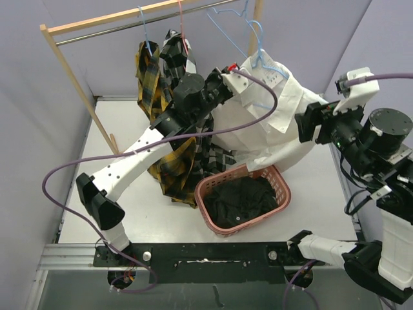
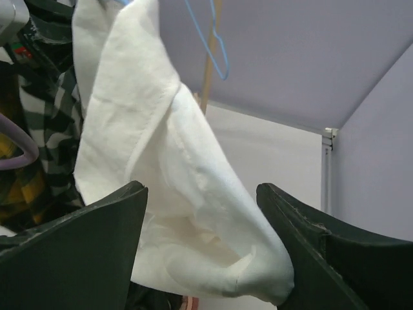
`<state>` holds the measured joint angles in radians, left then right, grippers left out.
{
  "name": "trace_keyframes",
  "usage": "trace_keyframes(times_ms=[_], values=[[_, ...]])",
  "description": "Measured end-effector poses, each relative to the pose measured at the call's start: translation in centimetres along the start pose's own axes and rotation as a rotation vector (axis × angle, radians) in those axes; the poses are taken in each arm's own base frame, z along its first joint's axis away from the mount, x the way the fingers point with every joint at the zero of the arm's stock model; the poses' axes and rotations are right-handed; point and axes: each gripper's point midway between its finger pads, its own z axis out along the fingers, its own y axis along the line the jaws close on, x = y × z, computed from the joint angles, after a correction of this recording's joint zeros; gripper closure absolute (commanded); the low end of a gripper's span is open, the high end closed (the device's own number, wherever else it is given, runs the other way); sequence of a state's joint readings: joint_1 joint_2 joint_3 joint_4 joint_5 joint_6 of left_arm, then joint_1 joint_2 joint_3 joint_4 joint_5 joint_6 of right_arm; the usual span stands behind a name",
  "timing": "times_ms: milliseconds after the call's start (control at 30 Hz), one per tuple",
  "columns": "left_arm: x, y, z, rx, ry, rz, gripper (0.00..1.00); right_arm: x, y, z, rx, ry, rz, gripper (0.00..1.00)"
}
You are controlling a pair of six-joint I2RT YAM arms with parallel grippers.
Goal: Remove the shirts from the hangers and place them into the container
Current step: Remove the shirt from the hanger.
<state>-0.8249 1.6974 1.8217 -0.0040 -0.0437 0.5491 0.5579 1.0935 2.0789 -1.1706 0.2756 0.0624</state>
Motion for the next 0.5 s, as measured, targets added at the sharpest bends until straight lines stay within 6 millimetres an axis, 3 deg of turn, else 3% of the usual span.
trace_keyframes(times_ms=[133,233,500], values=[[-0.9,3.1,0.9,-0.134,0.052,0.074,1.0,-1.7,-1.3,1.3,0.086,-0.05,-0.01,0.3],[-0.9,3.9,1.2,-0.203,0.099,0.135,1.0,-2.5,-2.3,0.9,0.14,-0.084,-0.013,0.3],[1.1,1.1,1.8,-0.197,0.216,0.272,1.0,-2.9,-7.1,-3.9,0.353,-0.165,0.007,0.3]])
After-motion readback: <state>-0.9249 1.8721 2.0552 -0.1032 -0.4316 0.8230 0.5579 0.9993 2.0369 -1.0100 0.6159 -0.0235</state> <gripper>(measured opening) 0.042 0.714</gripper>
